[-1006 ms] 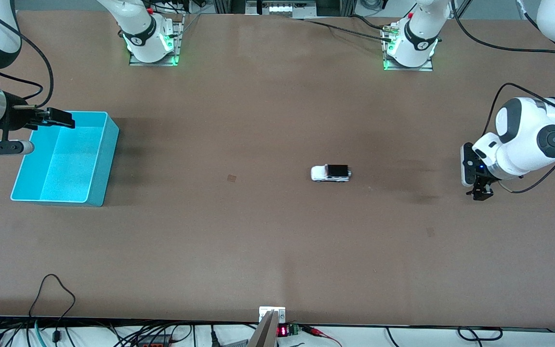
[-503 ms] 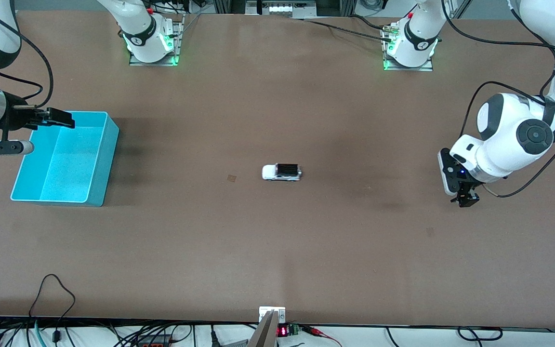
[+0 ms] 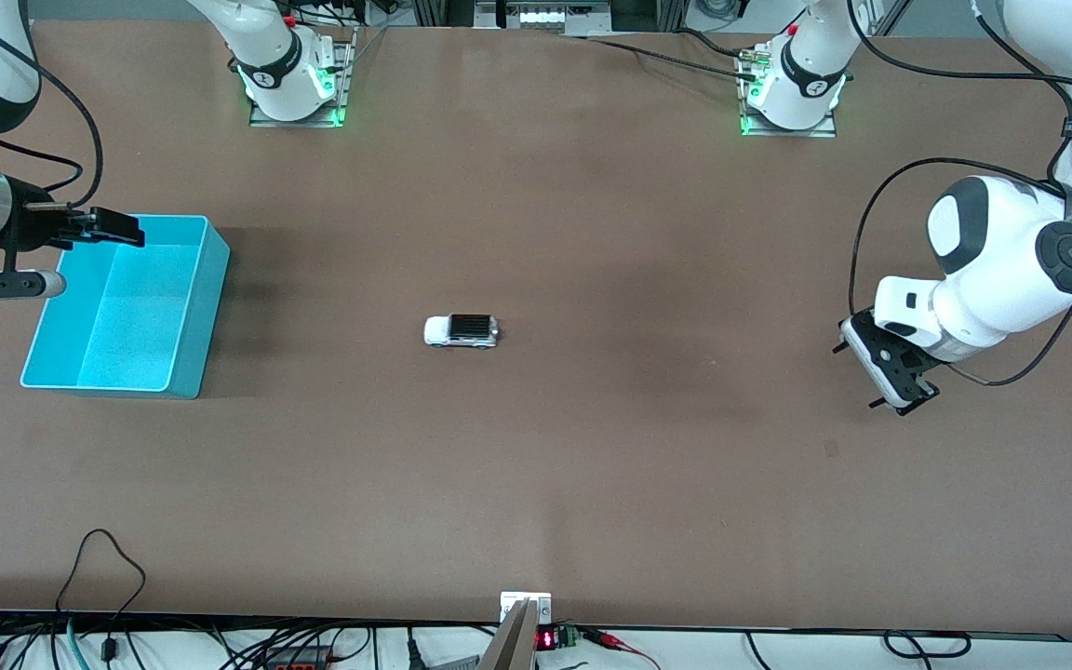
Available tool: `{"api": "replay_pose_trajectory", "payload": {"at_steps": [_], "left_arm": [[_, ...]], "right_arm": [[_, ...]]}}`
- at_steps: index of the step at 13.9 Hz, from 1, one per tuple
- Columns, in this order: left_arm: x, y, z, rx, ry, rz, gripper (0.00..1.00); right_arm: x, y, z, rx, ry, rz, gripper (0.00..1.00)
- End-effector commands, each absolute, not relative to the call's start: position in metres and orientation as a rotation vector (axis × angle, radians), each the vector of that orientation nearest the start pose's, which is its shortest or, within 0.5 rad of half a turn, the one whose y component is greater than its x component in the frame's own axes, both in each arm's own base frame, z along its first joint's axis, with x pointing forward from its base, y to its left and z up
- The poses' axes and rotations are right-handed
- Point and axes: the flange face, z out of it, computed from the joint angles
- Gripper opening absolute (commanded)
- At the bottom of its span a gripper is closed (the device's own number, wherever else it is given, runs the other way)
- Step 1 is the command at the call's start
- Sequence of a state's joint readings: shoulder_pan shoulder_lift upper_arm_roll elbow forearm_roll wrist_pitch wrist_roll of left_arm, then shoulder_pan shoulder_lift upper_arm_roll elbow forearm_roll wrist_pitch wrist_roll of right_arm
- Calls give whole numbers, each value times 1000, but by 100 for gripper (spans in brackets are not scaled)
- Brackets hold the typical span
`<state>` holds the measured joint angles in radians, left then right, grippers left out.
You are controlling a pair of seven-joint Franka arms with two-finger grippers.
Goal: Wind and store white jeep toy
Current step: 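Withdraw the left gripper while the right gripper reaches the jeep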
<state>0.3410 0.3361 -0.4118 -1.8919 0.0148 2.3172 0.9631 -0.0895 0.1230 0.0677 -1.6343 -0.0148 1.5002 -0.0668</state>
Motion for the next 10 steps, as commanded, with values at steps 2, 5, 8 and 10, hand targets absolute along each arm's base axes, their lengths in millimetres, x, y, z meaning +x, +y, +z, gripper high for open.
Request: {"api": "replay_pose_trajectory", "payload": {"at_steps": [2,5,8,10], "left_arm": [[645,-34,380,-2978,1181,-301,100],[650,-26,389,-3105,809,-317,100],[655,-15,399,-3158,516,-334,100],[656,7,406,-3156,395,-344,100]], "right_arm": [[570,-19,521,-3092,-60,423,100],[568,-20,519,-3088,-60,442,100],[567,-23,518,-3086,-49,454,100],[567,-32,516,-3082,-27,458,100]]}}
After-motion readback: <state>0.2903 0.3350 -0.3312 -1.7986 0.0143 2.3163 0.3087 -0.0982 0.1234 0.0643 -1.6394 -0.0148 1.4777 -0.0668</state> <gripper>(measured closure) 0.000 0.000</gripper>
